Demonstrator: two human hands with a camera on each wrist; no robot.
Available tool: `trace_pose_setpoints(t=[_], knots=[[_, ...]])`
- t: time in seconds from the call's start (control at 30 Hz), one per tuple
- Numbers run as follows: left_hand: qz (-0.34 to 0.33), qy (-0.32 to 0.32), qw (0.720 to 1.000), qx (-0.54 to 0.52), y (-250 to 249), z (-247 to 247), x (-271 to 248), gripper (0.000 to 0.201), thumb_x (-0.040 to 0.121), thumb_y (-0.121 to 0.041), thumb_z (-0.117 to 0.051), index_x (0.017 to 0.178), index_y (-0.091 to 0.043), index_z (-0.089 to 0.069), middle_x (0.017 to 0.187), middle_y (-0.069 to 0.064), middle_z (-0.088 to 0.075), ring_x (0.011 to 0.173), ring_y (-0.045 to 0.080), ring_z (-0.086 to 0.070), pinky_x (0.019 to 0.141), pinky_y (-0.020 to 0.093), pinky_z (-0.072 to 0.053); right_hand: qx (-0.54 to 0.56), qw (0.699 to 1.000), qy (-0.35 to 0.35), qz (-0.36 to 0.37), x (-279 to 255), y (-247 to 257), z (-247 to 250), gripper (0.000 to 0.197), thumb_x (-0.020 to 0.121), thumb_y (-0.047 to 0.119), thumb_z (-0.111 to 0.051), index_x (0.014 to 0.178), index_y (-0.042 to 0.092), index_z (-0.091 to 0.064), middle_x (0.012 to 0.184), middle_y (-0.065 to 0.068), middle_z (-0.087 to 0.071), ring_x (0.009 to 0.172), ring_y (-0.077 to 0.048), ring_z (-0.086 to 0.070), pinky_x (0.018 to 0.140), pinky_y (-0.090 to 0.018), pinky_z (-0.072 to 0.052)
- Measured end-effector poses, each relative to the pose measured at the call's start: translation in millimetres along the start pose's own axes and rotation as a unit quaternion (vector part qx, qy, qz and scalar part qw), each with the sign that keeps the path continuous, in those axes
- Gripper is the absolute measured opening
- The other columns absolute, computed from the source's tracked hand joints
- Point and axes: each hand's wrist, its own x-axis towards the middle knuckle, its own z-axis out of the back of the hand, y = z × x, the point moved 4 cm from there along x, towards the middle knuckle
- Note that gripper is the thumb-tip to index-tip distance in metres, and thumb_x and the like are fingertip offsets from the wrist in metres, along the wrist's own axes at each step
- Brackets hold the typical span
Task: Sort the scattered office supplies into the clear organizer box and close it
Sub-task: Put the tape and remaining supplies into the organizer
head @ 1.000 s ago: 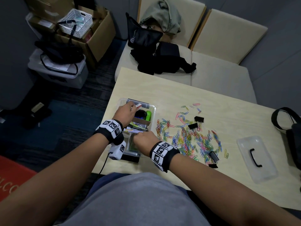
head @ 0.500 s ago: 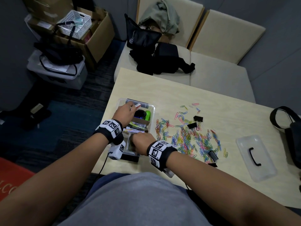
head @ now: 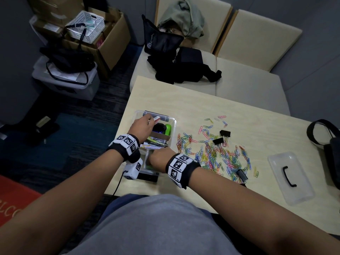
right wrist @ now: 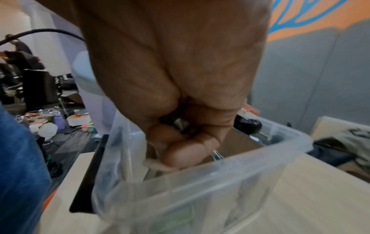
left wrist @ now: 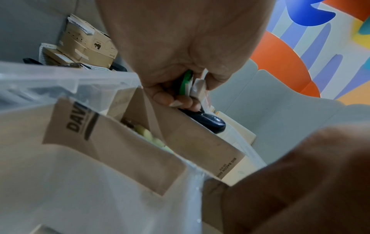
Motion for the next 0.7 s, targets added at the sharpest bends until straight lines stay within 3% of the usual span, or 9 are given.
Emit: trace_pose_setpoints(t=[0.13,0.23,0.3,0.37,0.43,0.47,0.57,0.63,0.7], knots=[[-0.001,0.002,1.0,0.002,1,0,1,0.024,0.099,-0.026,-0.034,0.102,-0.011,-0.053,0.092,0.018,-0.064,0.079,0.035,-0.057,0.065,0.036,-0.043,-0.028,0.996,0.088,0.002,10,7,2,0.034,0.104,0.013,-0.037,0.132,0.005,-0.054,0.111,-0.008,-0.064,0.095,-0.028,-0.057,0.076,-0.035,-0.045],[-0.005,0.004,1.0,0.0,2,-1,1,0.024,0.099,-0.026,-0.034,0.102,-0.011,-0.053,0.092,0.019,-0.064,0.079,0.035,-0.057,0.067,0.037,-0.045,-0.029,0.992,0.12,-0.001,19,8,-2,0.037,0.104,0.016,-0.041,0.139,0.006,-0.049,0.133,-0.01,-0.059,0.119,-0.025,-0.057,0.083,-0.035,-0.045],[-0.007,0.004,1.0,0.001,2,-2,1,0.023,0.099,-0.025,-0.034,0.101,-0.01,-0.053,0.092,0.02,-0.064,0.079,0.035,-0.057,0.067,0.037,-0.045,-0.002,0.994,0.11,0.0,18,7,4,0.036,0.102,0.015,-0.046,0.136,0.004,-0.053,0.134,-0.016,-0.058,0.122,-0.029,-0.056,0.084,-0.036,-0.045],[-0.007,0.002,1.0,0.003,2,-2,1,0.023,0.099,-0.025,-0.034,0.101,-0.01,-0.052,0.092,0.02,-0.064,0.079,0.036,-0.057,0.067,0.038,-0.045,0.016,0.993,0.115,0.01,20,9,8,0.032,0.101,0.016,-0.049,0.13,0.006,-0.058,0.115,-0.019,-0.061,0.104,-0.034,-0.059,0.066,-0.03,-0.042],[-0.007,0.0,1.0,0.003,2,-2,1,0.023,0.099,-0.025,-0.035,0.101,-0.01,-0.052,0.093,0.02,-0.063,0.079,0.035,-0.057,0.067,0.038,-0.045,0.015,0.993,0.111,0.035,27,10,7,0.019,0.1,0.016,-0.05,0.116,0.015,-0.062,0.086,-0.011,-0.052,0.083,-0.027,-0.048,0.052,-0.025,-0.033],[-0.006,0.0,1.0,0.004,2,-2,1,0.023,0.1,-0.025,-0.034,0.101,-0.01,-0.052,0.094,0.02,-0.063,0.079,0.035,-0.056,0.066,0.037,-0.044,0.004,0.992,0.122,0.042,23,12,7,0.008,0.099,0.016,-0.052,0.102,0.018,-0.059,0.075,-0.006,-0.046,0.076,-0.024,-0.045,0.05,-0.025,-0.031],[-0.008,0.0,1.0,0.002,1,-2,1,0.023,0.1,-0.023,-0.034,0.102,-0.009,-0.052,0.093,0.02,-0.062,0.078,0.034,-0.055,0.064,0.035,-0.04,-0.01,0.988,0.151,0.031,14,9,4,0.019,0.084,0.012,-0.069,0.073,0.023,-0.057,0.061,0.003,-0.044,0.058,-0.02,-0.046,0.049,-0.021,-0.035],[-0.007,-0.001,1.0,-0.001,1,-2,1,0.022,0.1,-0.023,-0.034,0.101,-0.009,-0.052,0.092,0.02,-0.062,0.077,0.034,-0.055,0.064,0.035,-0.04,-0.075,0.983,0.163,0.03,12,11,1,0.013,0.083,0.012,-0.068,0.092,0.02,-0.072,0.072,0.001,-0.06,0.062,-0.019,-0.057,0.052,-0.023,-0.041],[-0.007,-0.002,1.0,-0.001,2,-2,1,0.022,0.1,-0.023,-0.034,0.101,-0.01,-0.052,0.092,0.019,-0.062,0.077,0.034,-0.054,0.064,0.035,-0.04,-0.101,0.979,0.176,0.028,22,11,-10,0.025,0.089,0.015,-0.061,0.112,0.018,-0.071,0.095,0.001,-0.071,0.08,-0.02,-0.067,0.049,-0.029,-0.046]])
